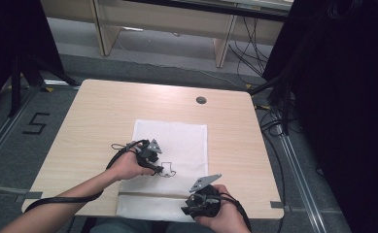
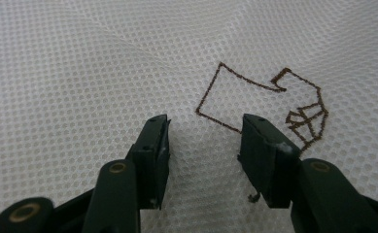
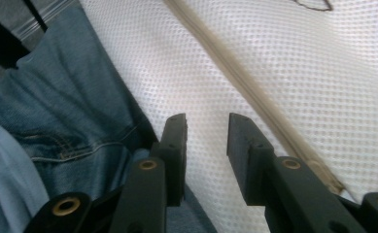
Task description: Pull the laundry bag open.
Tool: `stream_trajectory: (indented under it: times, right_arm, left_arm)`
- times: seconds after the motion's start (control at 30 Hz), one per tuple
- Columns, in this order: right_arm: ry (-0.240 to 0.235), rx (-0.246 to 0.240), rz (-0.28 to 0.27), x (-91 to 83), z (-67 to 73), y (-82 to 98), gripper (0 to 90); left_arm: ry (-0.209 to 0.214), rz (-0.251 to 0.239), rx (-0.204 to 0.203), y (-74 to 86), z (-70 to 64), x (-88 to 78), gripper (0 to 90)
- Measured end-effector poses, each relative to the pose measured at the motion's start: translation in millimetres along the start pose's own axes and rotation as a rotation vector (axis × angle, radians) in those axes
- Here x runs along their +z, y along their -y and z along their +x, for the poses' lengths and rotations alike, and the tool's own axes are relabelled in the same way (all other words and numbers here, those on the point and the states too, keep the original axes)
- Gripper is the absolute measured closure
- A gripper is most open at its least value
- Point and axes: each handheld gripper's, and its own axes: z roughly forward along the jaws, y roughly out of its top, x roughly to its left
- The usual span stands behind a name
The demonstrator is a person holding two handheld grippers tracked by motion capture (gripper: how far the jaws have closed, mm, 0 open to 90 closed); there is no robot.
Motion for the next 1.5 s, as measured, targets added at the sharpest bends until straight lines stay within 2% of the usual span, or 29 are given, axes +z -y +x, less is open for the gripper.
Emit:
stream_trajectory:
  times: [0.03, 0.07, 0.2, 0.27, 0.3, 0.37, 0.43, 0.47, 0.57, 0.6, 0.67, 0.7, 0.73, 0.77, 0.8, 0.83, 0.87, 0.9, 0.93, 0.97, 1.0, 1.03, 1.1, 1.13, 1.2, 1.27, 1.37, 1.43, 1.5]
  right_arm:
    - [0.002, 0.002, -0.005, -0.8, -2.3, 0.3, 69.6]
    - [0.009, 0.028, -0.004, -1.8, -2.5, 0.8, 69.8]
    - [0.047, 0.054, -0.002, -3.1, -16.2, -0.4, 72.9]
    - [0.083, 0.073, 0.016, -1.8, -24.2, -1.6, 77.8]
    - [0.098, 0.082, 0.027, -0.7, -29.3, -2.3, 83.2]
    - [0.108, 0.098, 0.037, 1.4, -36.1, -3.6, 89.4]
    - [0.108, 0.128, 0.062, 4.4, -41.2, -5.1, 90.0]
    - [0.111, 0.123, 0.063, 6.1, -44.9, -5.8, 90.0]
    - [0.116, 0.164, 0.091, 8.9, -48.8, -9.1, 90.0]
    - [0.119, 0.137, 0.078, 10.5, -51.8, -9.7, 90.0]
    - [0.122, 0.148, 0.087, 12.3, -54.1, -11.1, 90.0]
    - [0.125, 0.144, 0.087, 14.0, -56.2, -11.5, 90.0]
    - [0.129, 0.152, 0.093, 15.5, -57.6, -11.8, 90.0]
    - [0.132, 0.155, 0.098, 17.1, -59.4, -12.1, 90.0]
    - [0.131, 0.166, 0.105, 18.9, -60.4, -12.4, 90.0]
    - [0.132, 0.154, 0.099, 20.3, -61.8, -12.6, 90.0]
    - [0.134, 0.166, 0.101, 21.4, -61.6, -13.3, 90.0]
    - [0.130, 0.170, 0.105, 21.5, -61.8, -13.9, 90.0]
    - [0.134, 0.179, 0.108, 22.1, -62.3, -14.6, 90.0]
    - [0.136, 0.188, 0.117, 21.9, -62.3, -15.4, 90.0]
    - [0.133, 0.161, 0.099, 23.2, -65.0, -15.8, 90.0]
    - [0.138, 0.183, 0.107, 23.2, -64.9, -16.7, 90.0]
    - [0.143, 0.182, 0.100, 24.5, -68.2, -18.4, 90.0]
    - [0.152, 0.211, 0.110, 24.7, -68.6, -19.7, 90.0]
    - [0.147, 0.187, 0.098, 26.3, -71.9, -20.8, 90.0]
    - [0.149, 0.195, 0.098, 27.1, -72.4, -22.0, 90.0]
    - [0.156, 0.207, 0.105, 28.5, -72.8, -23.3, 90.0]
    - [0.150, 0.188, 0.099, 29.6, -74.5, -23.7, 90.0]
    - [0.154, 0.193, 0.097, 30.2, -74.2, -24.3, 90.0]
  left_arm:
    - [0.000, 0.009, 0.013, -0.9, 1.1, 0.1, 53.4]
    - [-0.005, 0.006, -0.002, -1.8, 0.4, 1.0, 53.4]
    - [-0.016, 0.016, -0.012, -4.4, 1.0, 2.0, 54.4]
    - [-0.019, 0.007, -0.030, -4.3, 0.4, 2.6, 54.5]
    - [-0.018, 0.015, -0.015, -4.4, 1.4, 1.9, 54.5]
    - [-0.021, 0.011, -0.020, -4.0, 1.7, 2.1, 54.6]
    - [-0.027, -0.001, -0.028, -3.8, 3.0, 3.2, 55.1]
    - [-0.032, -0.012, -0.053, -3.8, 2.6, 4.0, 55.3]
    - [-0.041, -0.009, -0.045, -3.4, 6.1, 4.0, 56.2]
    - [-0.050, -0.040, -0.075, -3.2, 4.6, 6.0, 56.3]
    - [-0.056, -0.035, -0.080, -3.4, 5.6, 6.1, 56.4]
    - [-0.050, -0.030, -0.055, -3.7, 7.5, 5.6, 56.4]
    - [-0.051, -0.035, -0.072, -4.4, 7.5, 6.6, 56.4]
    - [-0.050, -0.021, -0.069, -5.0, 8.8, 6.1, 56.4]
    - [-0.058, -0.041, -0.077, -5.5, 8.8, 7.7, 56.4]
    - [-0.055, -0.018, -0.053, -6.5, 11.0, 6.5, 56.5]
    - [-0.059, -0.039, -0.080, -6.8, 10.0, 8.6, 56.6]
    - [-0.062, -0.027, -0.063, -7.5, 11.3, 8.0, 56.7]
    - [-0.059, -0.024, -0.078, -8.4, 11.2, 8.5, 56.9]
    - [-0.069, -0.032, -0.072, -8.9, 12.3, 9.5, 56.9]
    - [-0.066, -0.027, -0.072, -9.4, 13.0, 9.4, 57.0]
    - [-0.068, -0.025, -0.077, -10.2, 13.8, 9.7, 57.0]
    - [-0.072, -0.022, -0.073, -11.6, 16.4, 10.5, 57.1]
    - [-0.074, -0.033, -0.084, -12.0, 16.7, 12.1, 57.1]
    - [-0.082, -0.027, -0.077, -14.0, 18.5, 12.4, 57.2]
    - [-0.084, -0.027, -0.086, -16.5, 20.0, 14.6, 57.3]
    - [-0.088, -0.015, -0.075, -20.1, 22.6, 15.5, 57.3]
    - [-0.093, -0.019, -0.078, -21.7, 23.1, 17.0, 57.2]
    - [-0.095, -0.014, -0.057, -22.4, 23.1, 16.1, 56.9]
